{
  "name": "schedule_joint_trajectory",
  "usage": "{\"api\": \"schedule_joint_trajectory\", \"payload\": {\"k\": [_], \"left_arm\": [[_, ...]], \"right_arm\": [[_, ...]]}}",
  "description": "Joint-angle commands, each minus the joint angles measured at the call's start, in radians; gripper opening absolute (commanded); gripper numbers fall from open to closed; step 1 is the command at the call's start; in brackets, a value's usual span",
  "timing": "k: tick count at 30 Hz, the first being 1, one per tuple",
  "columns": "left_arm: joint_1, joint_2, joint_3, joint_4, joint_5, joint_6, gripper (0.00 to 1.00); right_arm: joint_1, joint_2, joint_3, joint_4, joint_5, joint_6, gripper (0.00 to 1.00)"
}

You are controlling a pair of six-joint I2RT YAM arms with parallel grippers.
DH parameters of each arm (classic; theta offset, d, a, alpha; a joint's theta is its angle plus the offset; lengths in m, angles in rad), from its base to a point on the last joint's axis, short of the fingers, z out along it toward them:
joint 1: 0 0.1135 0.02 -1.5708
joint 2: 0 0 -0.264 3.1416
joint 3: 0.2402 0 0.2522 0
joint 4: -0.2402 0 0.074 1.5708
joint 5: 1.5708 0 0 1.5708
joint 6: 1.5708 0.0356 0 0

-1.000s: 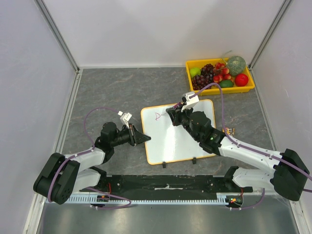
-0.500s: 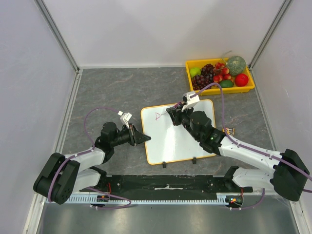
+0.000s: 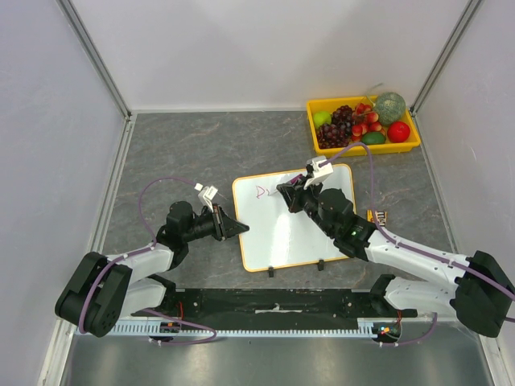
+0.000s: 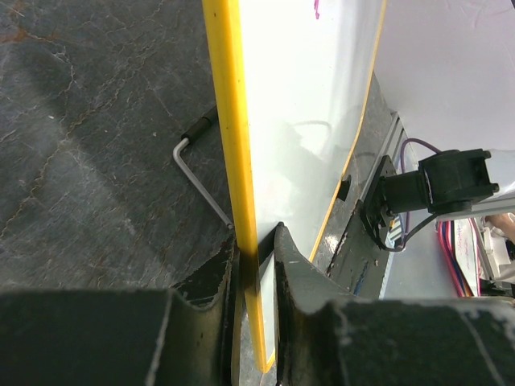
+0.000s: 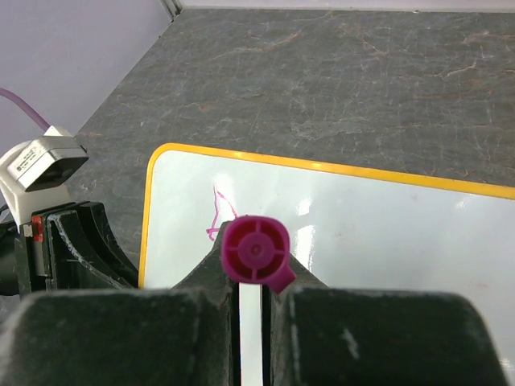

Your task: Write a sentence on the whiteboard

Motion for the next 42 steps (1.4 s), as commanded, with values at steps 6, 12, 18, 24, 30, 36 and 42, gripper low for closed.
{"api": "schedule_joint_trajectory", "payload": {"k": [6, 12, 18, 24, 30, 36, 42], "left_arm": [[-0.005, 0.014, 0.003, -0.057, -0.049, 0.085, 0.02], [-0.005, 0.013, 0.003, -0.057, -0.049, 0.087, 0.02], [-0.005, 0.014, 0.003, -0.057, -0.047, 0.085, 0.02], [-0.003, 0.014, 0.003, -0.057, -0.047, 0.087, 0.02], [-0.005, 0.014, 0.003, -0.059, -0.047, 0.085, 0.02], [-0.005, 0.016, 0.004, -0.057, -0.047, 0.085, 0.02], [-0.003, 0.014, 0.003, -0.057, -0.049, 0.085, 0.02]], "right_arm": [[-0.006, 0.011, -0.009, -0.019, 0.030, -0.007, 0.00], [-0.006, 0.011, 0.025, -0.019, 0.065, -0.023, 0.00], [-0.006, 0.028, 0.052, -0.010, 0.092, -0.030, 0.00], [-0.008, 0.048, 0.080, -0.007, 0.110, -0.039, 0.00], [-0.008, 0.046, 0.092, -0.028, 0.135, -0.048, 0.00], [-0.009, 0.034, 0.080, -0.045, 0.122, -0.048, 0.00], [-0.009, 0.022, 0.052, -0.051, 0.101, -0.039, 0.00]]}}
